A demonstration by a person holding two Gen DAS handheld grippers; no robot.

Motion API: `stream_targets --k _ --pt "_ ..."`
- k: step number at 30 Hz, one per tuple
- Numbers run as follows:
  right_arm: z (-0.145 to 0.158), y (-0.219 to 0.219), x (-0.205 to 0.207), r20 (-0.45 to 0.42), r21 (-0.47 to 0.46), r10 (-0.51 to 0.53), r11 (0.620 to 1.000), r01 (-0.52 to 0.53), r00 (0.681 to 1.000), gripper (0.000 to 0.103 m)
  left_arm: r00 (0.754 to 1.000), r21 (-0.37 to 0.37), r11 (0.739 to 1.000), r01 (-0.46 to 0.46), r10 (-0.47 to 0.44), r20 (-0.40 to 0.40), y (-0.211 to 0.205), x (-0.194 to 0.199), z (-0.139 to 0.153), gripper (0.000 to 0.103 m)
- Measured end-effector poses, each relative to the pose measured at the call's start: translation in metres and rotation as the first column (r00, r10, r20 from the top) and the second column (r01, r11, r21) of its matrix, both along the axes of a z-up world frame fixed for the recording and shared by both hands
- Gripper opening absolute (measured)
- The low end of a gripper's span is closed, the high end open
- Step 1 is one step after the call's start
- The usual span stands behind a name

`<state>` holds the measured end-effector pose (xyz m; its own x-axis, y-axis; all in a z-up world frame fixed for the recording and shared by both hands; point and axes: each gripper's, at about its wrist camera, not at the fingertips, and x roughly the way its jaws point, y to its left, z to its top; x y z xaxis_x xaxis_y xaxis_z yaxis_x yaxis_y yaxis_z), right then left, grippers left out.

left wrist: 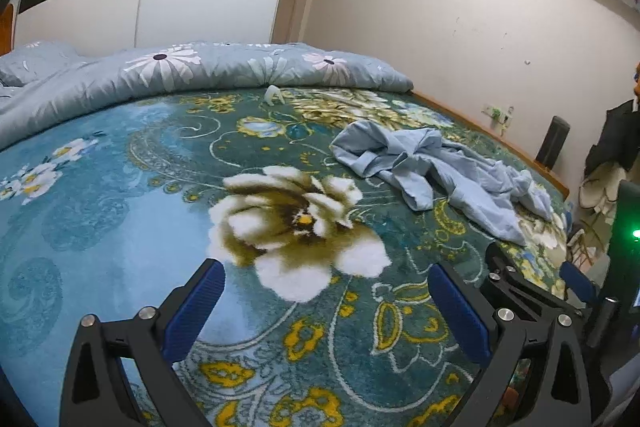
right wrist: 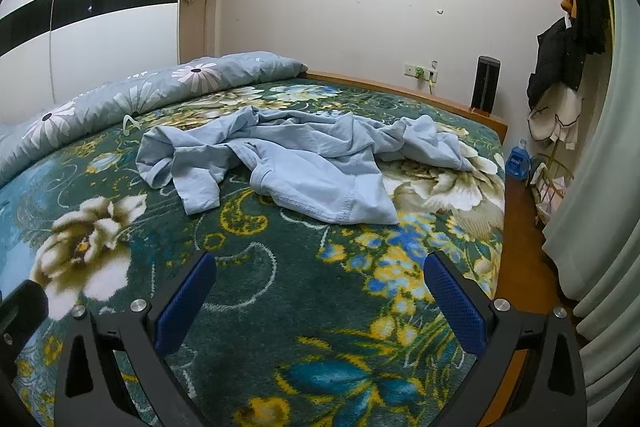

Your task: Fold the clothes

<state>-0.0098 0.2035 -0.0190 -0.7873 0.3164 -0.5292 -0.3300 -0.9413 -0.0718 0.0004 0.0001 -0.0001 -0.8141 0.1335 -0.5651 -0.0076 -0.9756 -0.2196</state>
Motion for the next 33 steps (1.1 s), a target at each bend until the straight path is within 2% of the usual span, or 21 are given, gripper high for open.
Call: stream_targets --k 6,9,13,16,19,23,33 --pt "-0.003 0.001 -0.005 0.022 -0.028 0.002 1.0 -0.001 1.0 0.103 1.0 -0.033 0.999 0.024 -0.023 0.022 0.001 0.008 -0.003 0.103" --pt "-0.003 -0.001 -0.003 0.021 -0.009 0.006 1.0 -0.005 1.0 0.103 0.997 -0.052 0.998 0.03 -0.027 0.069 0.005 -0.003 0.0 0.103" --pt "-0.003 0.0 -0.004 0.035 -0.015 0.013 1.0 -0.013 0.999 0.103 0.996 -0.027 0.999 0.043 -0.041 0.08 0.005 -0.008 0.001 0.103" --pt "-0.003 0.0 -0.004 0.034 -0.014 0.015 1.0 -0.014 0.999 0.103 0.998 -0.059 0.998 0.018 -0.014 0.063 0.006 -0.007 0.003 0.103" --pt "-0.003 0.0 -0.004 0.036 -0.015 0.014 1.0 -0.014 0.999 0.103 0.999 -0.104 0.994 0.032 -0.027 0.044 0.009 -0.005 0.006 0.103" --pt "-0.003 0.0 -0.004 0.035 -0.015 0.013 1.0 -0.013 0.999 0.103 0.998 -0.055 0.997 0.06 -0.059 0.017 0.008 -0.003 0.011 0.103" --pt "-0.003 0.0 -0.004 0.034 -0.015 0.013 1.0 -0.013 0.999 0.103 0.999 -0.059 0.997 0.042 -0.041 0.009 0.004 0.002 0.019 0.103"
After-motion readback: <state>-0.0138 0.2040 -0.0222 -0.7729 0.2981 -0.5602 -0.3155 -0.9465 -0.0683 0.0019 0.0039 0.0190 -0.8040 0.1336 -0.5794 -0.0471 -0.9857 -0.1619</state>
